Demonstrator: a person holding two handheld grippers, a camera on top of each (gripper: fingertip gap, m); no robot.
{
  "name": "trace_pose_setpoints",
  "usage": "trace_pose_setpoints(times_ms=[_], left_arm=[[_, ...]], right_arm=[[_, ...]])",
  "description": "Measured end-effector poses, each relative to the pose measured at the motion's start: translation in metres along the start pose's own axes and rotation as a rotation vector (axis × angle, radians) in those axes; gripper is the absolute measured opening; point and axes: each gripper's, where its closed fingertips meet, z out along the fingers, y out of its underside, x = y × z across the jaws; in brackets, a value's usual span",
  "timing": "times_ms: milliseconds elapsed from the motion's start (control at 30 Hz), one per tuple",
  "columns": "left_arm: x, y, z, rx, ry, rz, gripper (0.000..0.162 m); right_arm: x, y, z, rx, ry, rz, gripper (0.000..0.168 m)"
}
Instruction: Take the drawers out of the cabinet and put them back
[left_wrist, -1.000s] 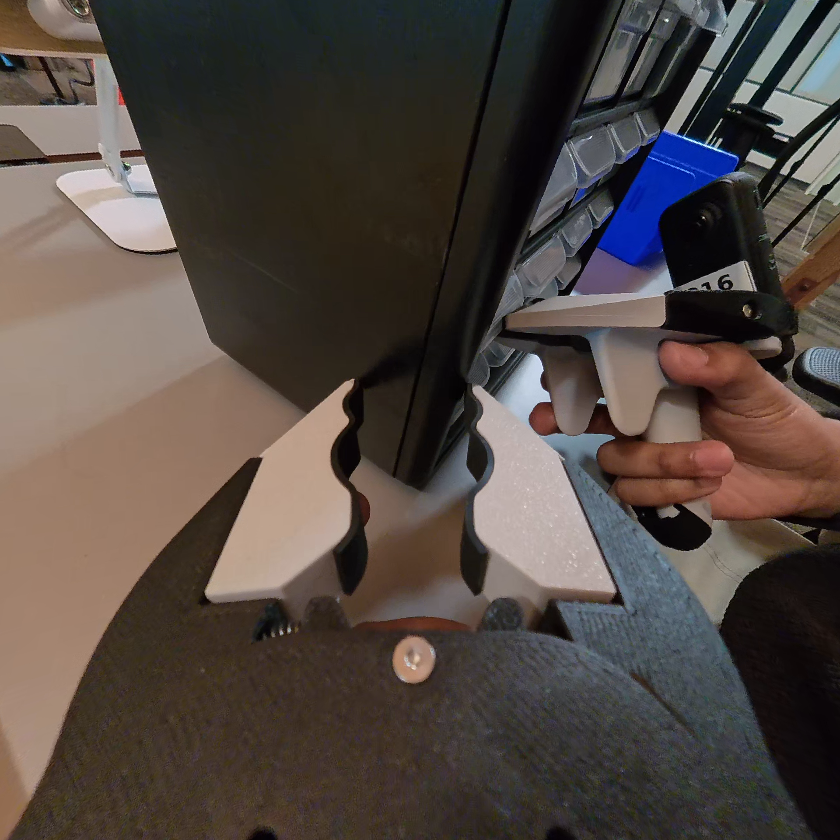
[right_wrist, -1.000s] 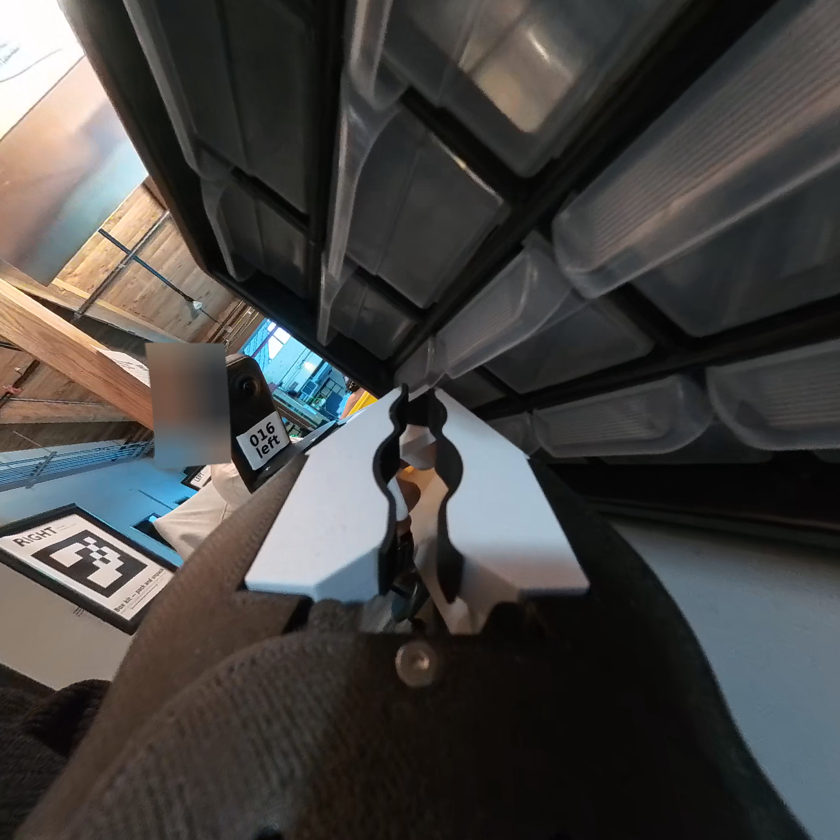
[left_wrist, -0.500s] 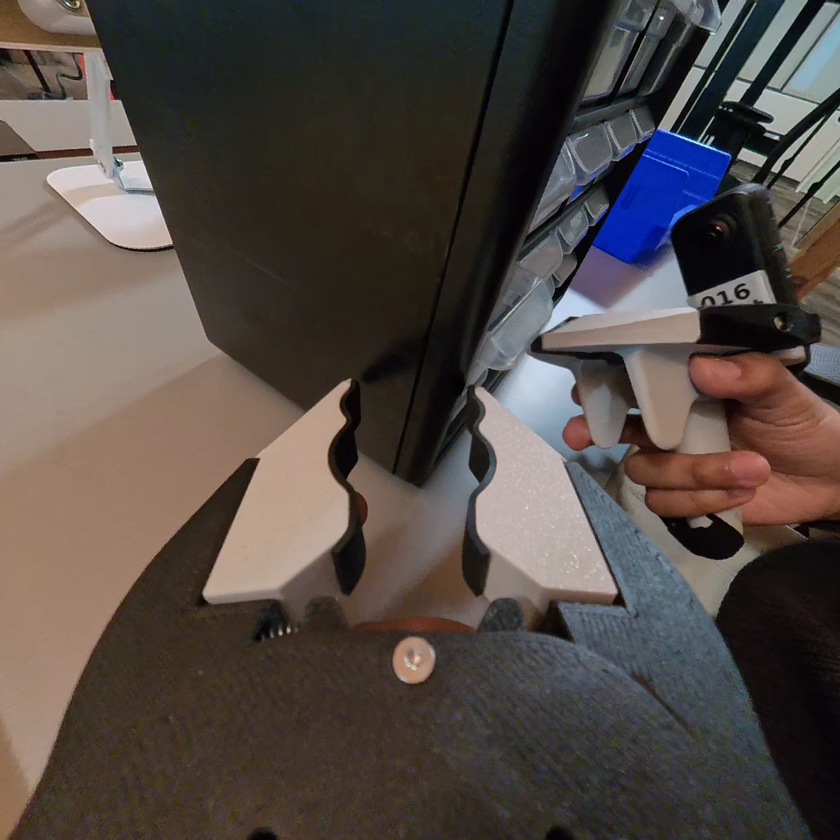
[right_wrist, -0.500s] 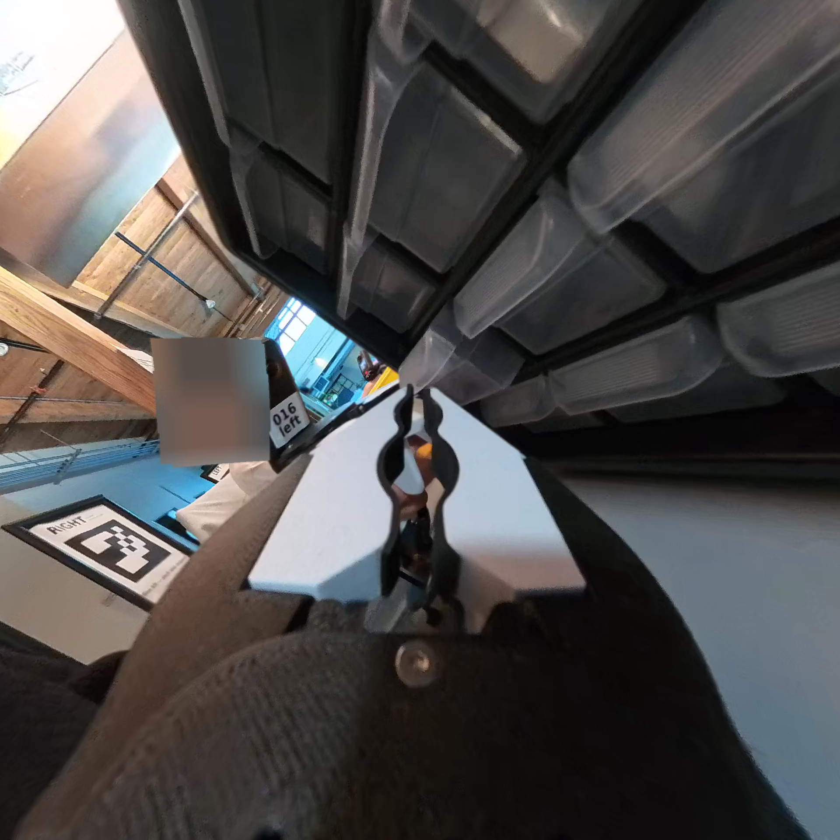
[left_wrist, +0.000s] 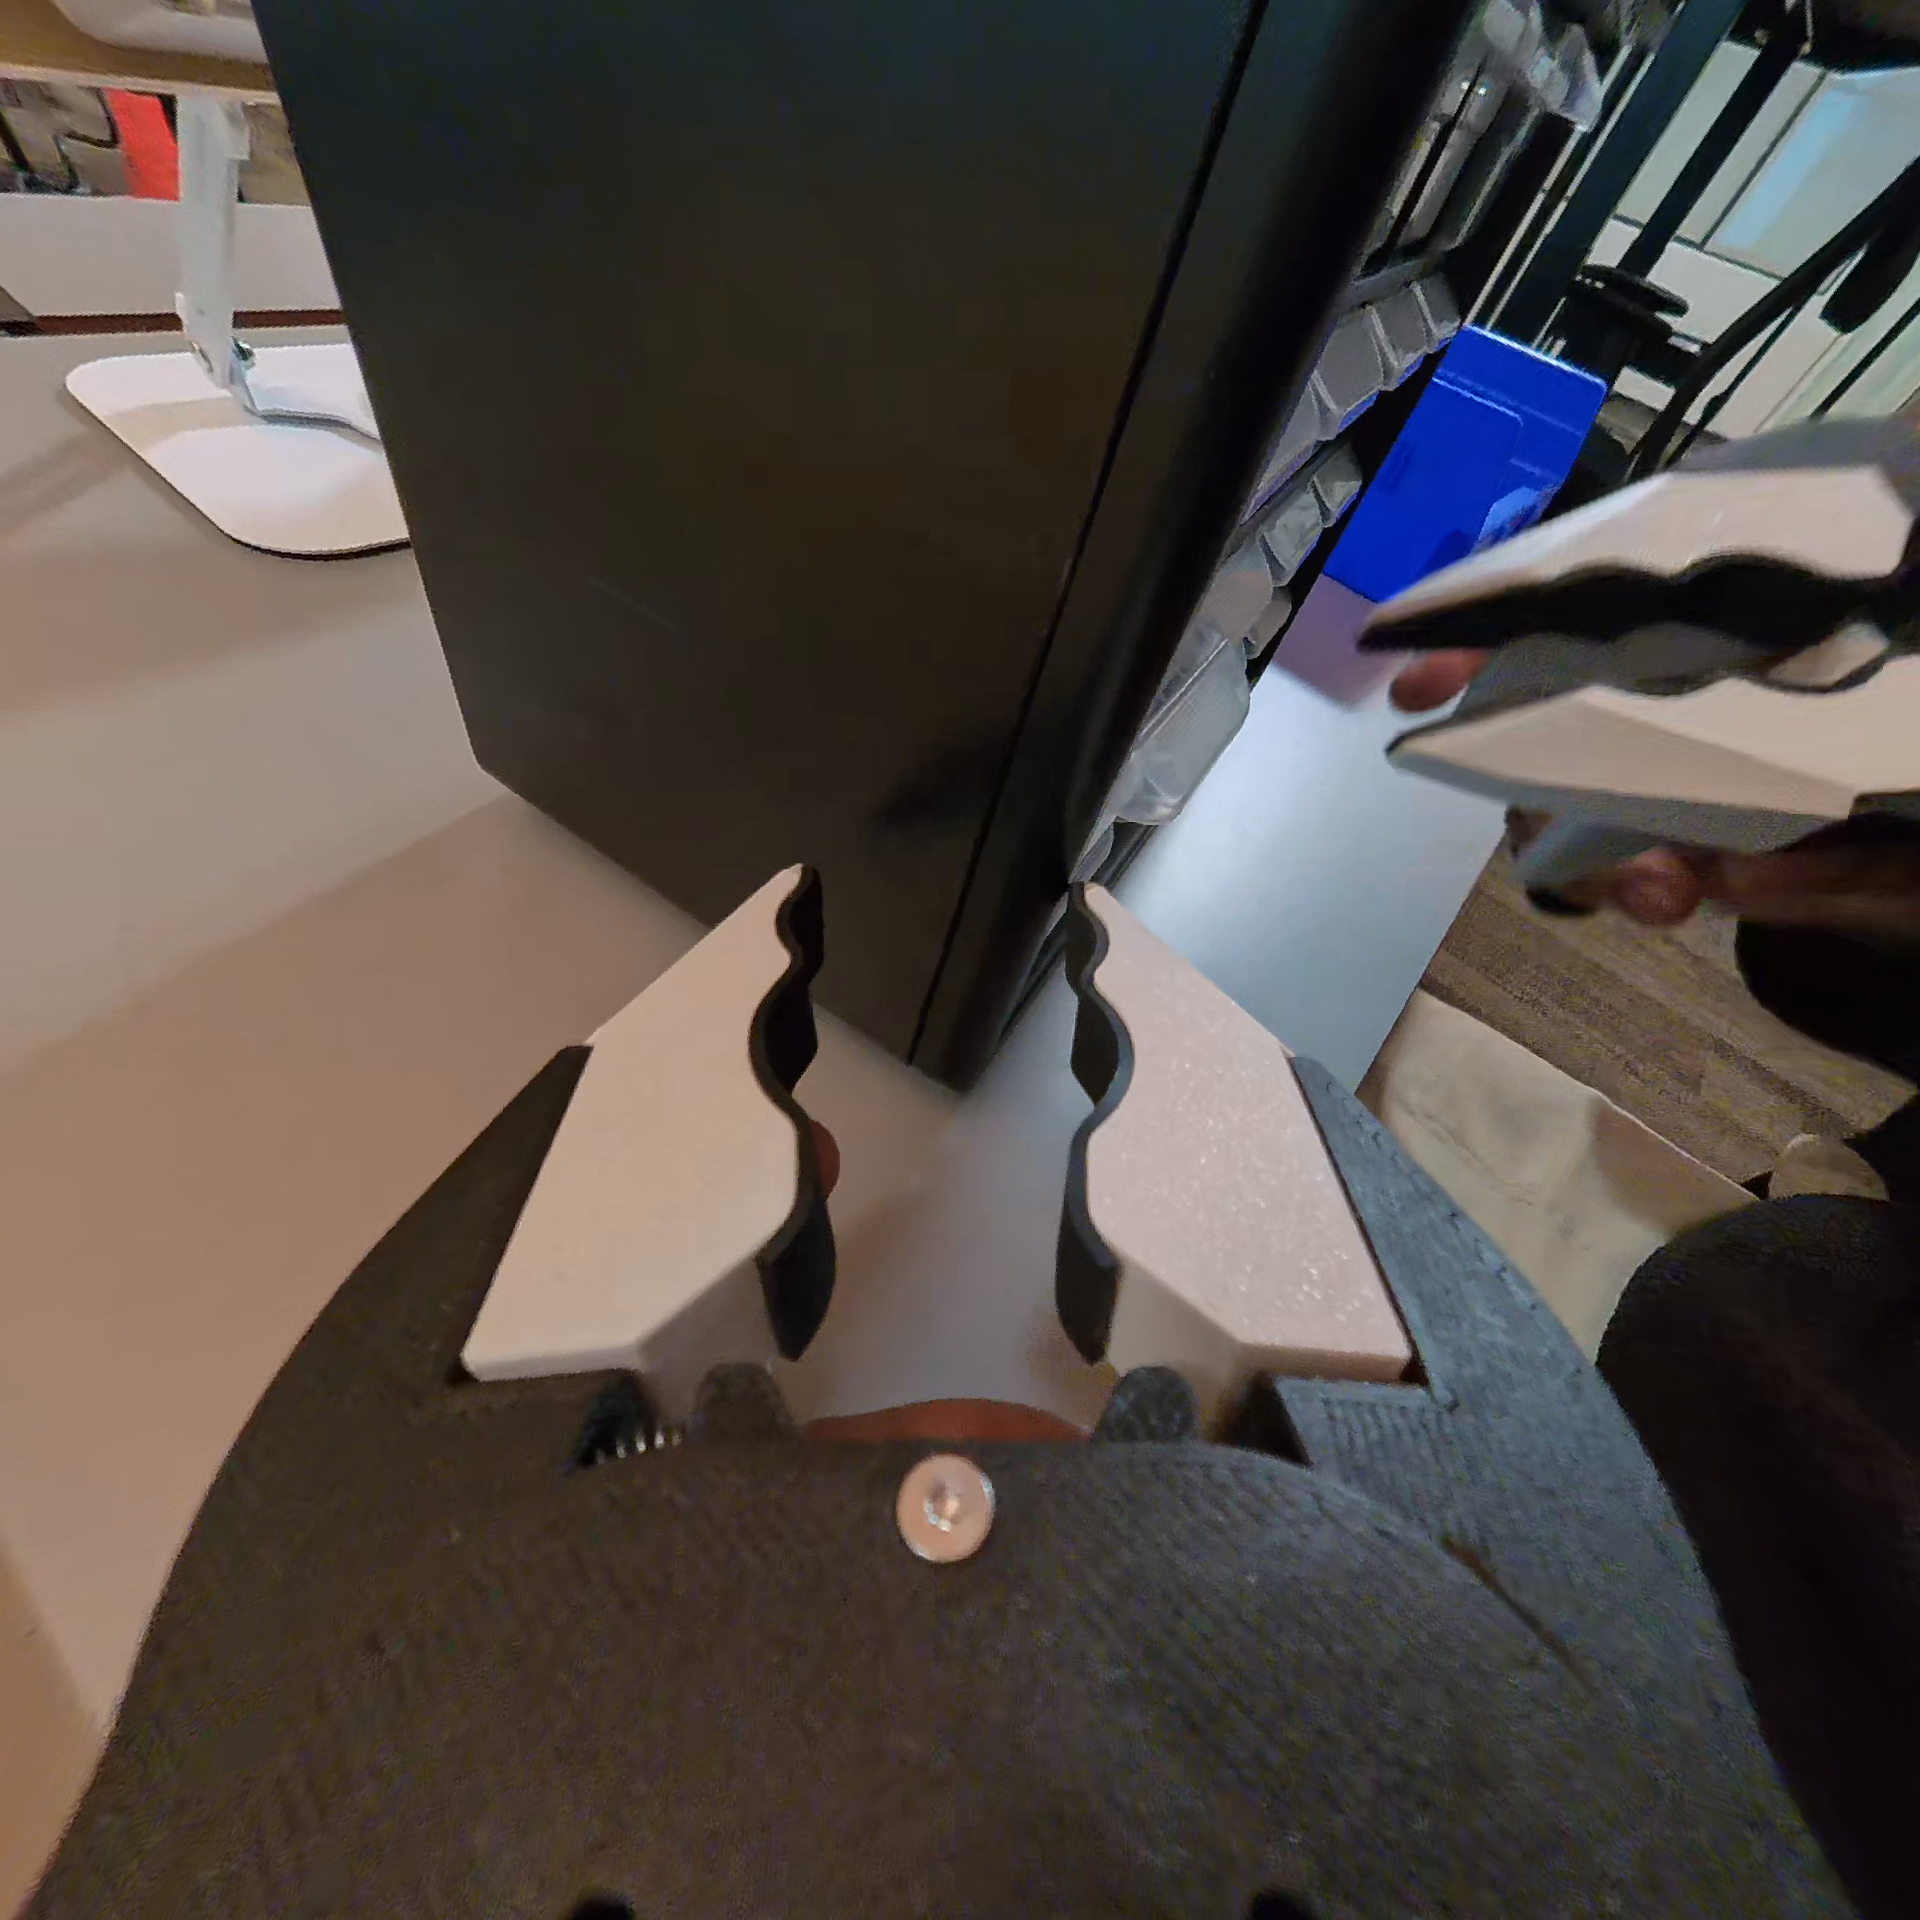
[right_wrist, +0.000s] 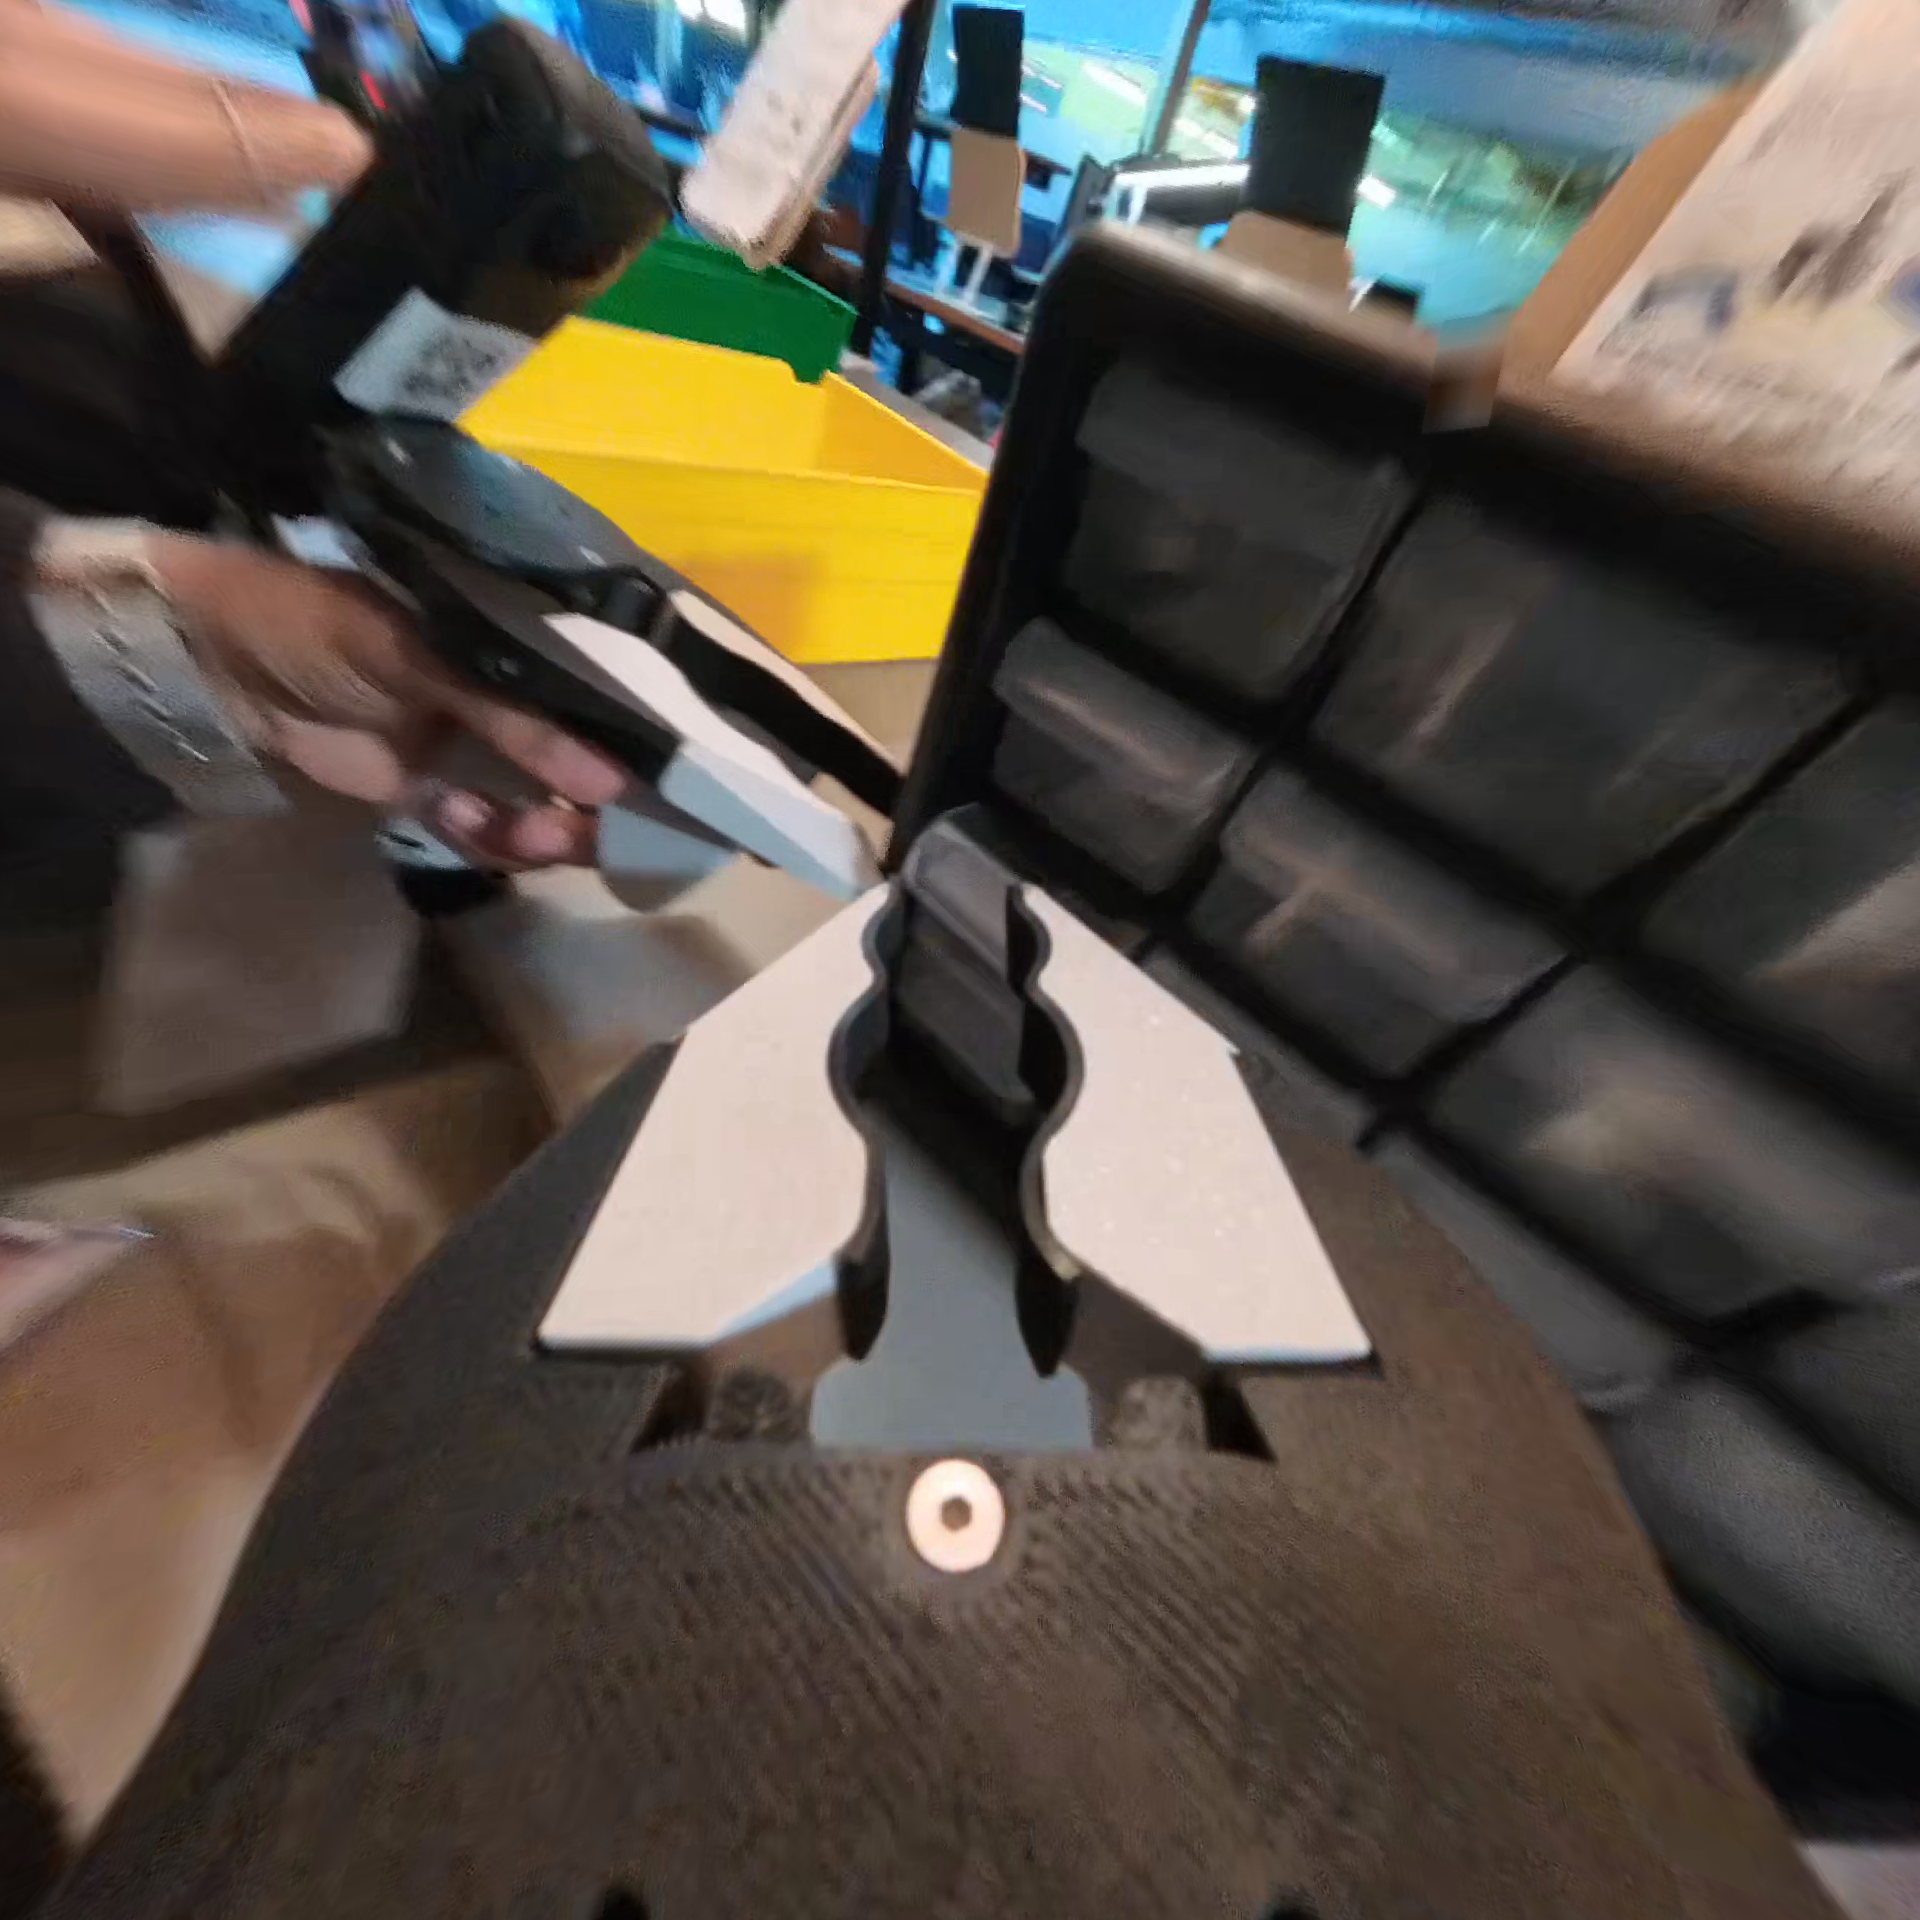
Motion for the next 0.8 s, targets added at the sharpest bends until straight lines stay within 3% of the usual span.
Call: trace_pose_setpoints(times_ms=[100, 200, 267, 400, 800], left_arm=[[0.002, -0.005, -0.002, 0.025, 0.020, -0.012, 0.043], [0.003, -0.011, -0.005, 0.058, 0.041, -0.048, 0.043], [0.002, -0.013, -0.007, 0.072, 0.042, -0.061, 0.044], [0.002, -0.014, -0.008, 0.078, 0.034, -0.054, 0.044], [0.002, -0.014, -0.009, 0.083, 0.041, -0.064, 0.044]], right_arm=[[0.002, -0.003, 0.000, -0.109, -0.011, -0.258, 0.024], [0.003, 0.016, 0.005, -0.309, -0.058, -0.494, 0.037], [0.007, 0.015, 0.011, -0.338, -0.067, -0.566, 0.037], [-0.008, 0.021, 0.020, -0.423, -0.227, -0.523, 0.038], [-0.008, 0.021, 0.013, -0.480, -0.321, -0.476, 0.022]])
